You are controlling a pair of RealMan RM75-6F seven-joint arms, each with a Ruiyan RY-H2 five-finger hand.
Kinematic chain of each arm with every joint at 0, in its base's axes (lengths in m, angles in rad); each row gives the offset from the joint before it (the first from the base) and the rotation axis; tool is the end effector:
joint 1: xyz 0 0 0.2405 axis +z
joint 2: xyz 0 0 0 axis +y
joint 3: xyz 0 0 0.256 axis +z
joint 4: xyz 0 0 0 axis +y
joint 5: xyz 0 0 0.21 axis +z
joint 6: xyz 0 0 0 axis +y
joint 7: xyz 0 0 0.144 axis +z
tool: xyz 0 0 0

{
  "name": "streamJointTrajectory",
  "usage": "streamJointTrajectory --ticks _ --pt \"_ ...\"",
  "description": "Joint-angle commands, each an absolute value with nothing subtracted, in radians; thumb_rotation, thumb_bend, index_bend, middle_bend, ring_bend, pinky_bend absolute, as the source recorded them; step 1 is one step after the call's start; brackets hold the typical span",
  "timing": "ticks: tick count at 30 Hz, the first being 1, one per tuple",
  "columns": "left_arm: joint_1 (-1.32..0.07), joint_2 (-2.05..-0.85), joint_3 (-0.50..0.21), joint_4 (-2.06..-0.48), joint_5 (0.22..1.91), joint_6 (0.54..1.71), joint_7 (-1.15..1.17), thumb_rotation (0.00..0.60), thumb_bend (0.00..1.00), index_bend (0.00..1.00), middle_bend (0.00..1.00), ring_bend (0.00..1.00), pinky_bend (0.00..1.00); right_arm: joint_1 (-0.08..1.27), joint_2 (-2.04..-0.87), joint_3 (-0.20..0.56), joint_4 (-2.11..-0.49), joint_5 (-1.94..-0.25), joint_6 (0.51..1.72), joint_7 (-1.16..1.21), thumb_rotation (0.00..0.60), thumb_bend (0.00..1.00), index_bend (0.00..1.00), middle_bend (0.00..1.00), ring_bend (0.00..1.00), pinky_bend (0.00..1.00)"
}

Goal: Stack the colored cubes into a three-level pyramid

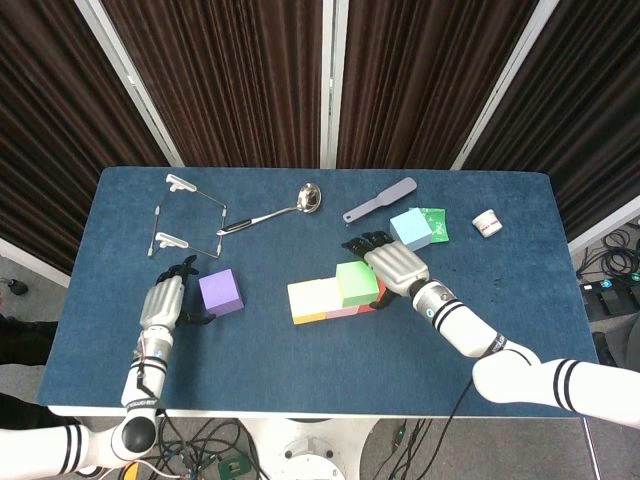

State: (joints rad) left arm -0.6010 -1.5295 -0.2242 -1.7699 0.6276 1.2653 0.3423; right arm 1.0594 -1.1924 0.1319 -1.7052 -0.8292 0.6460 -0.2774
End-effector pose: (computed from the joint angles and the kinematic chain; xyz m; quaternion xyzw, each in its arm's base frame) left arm -0.1894 0.2980 0.0081 -0.5150 -0.6133 -0.3580 0.4801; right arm -0.0875 -0.3741 0.0443 0.8078 -0.3940 0.2881 0.3305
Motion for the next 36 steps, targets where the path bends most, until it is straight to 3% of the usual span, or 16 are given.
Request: streamJointTrajectory --ticks 1,7,17,24,36 --pt "-0.596 -1.563 -0.234 -1.732 0.642 1.268 0.323 0.6 0.09 0.04 0.21 0.04 0.09 1.065 -1.202 0.131 -1.698 -0.838 0.652 -0.279 0.6 0.03 0.0 0.1 0.0 0.0" --pt "-0.589 -1.603 -0.245 -1.686 0.664 1.272 0.312 0.6 0.12 0.05 0.27 0.04 0.09 1.061 -1.219 0.131 -1.689 -0.872 0.692 -0.284 0.6 0.06 0.0 0.22 0.0 0.0" --pt "-0.576 -1.618 -0.258 -1.656 0.66 1.25 0.314 0.6 0.12 0.05 0.34 0.04 0.09 1.065 -1.206 0.14 -1.691 -0.919 0.667 -0.254 0.6 0.08 0.0 0.23 0.0 0.0" --pt "-0.572 -1.623 -0.271 -1.647 0.65 1.239 0.321 0.6 0.13 0.07 0.39 0.05 0.09 1.045 -1.212 0.141 -1.68 -0.997 0.689 -0.227 0.6 0.1 0.0 0.37 0.0 0.0" --pt "-0.57 -1.628 -0.295 -1.632 0.619 1.208 0.321 0.6 0.14 0.08 0.43 0.06 0.09 1.038 -1.199 0.157 -1.638 -1.083 0.652 -0.149 0.6 0.15 0.0 0.45 0.0 0.0"
